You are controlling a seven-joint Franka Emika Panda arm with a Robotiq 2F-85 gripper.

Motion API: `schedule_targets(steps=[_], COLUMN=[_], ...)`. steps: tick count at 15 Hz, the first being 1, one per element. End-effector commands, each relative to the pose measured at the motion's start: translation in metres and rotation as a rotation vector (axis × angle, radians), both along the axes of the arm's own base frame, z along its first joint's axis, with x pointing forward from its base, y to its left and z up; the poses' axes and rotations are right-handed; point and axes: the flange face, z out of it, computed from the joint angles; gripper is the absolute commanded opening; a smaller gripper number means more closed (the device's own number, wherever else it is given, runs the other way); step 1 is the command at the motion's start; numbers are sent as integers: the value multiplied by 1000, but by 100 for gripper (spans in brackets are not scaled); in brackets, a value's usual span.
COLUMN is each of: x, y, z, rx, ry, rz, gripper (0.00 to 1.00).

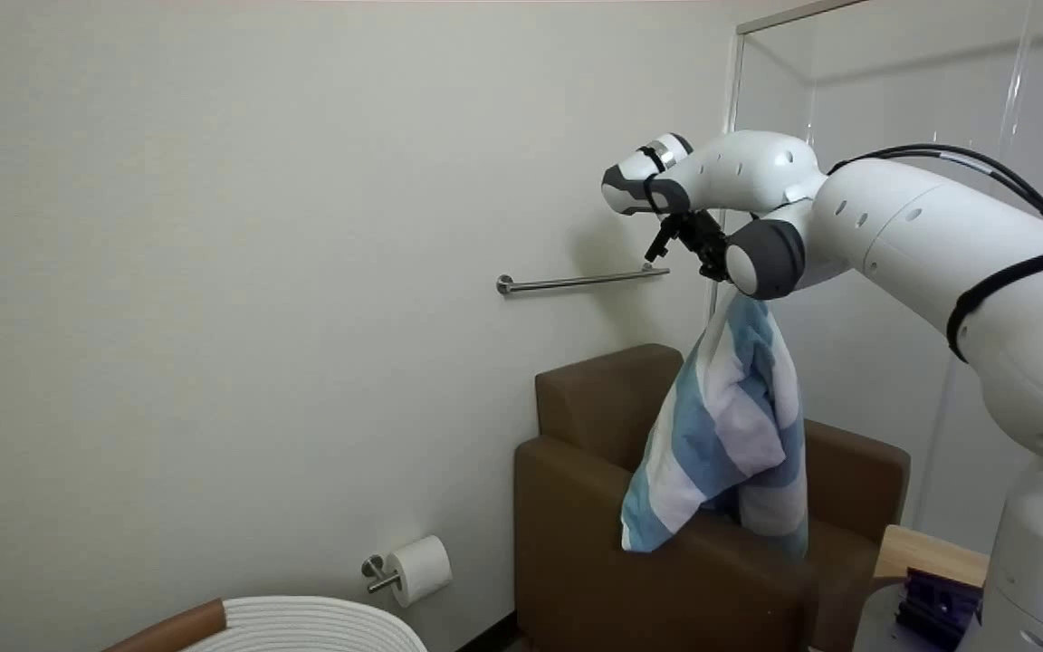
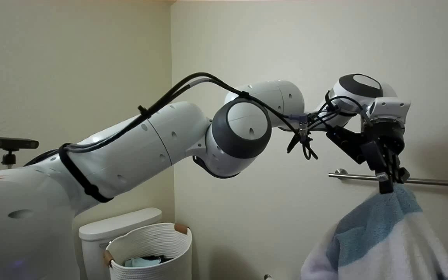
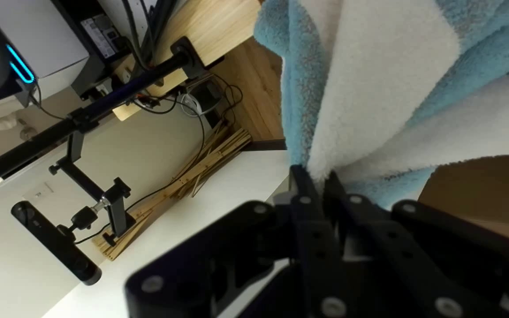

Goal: Pick up the cloth and put it on the sofa

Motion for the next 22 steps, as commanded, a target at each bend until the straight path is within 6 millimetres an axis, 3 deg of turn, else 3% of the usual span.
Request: schedule_targets(steps=[1,7,14,16,17,22], x=[11,24,-8,-18,-9,-13], y=[-4,-15,-52,-54,-55,-59], z=[4,18,39,44,23,28], rx=[-108,-301,-428,-418,-416,-420], ry=[-124,-264,-324,-320,-278,-309], rz=[-92,-225,-451,-524,-428,-494], gripper=[7,7,6,6,8,7])
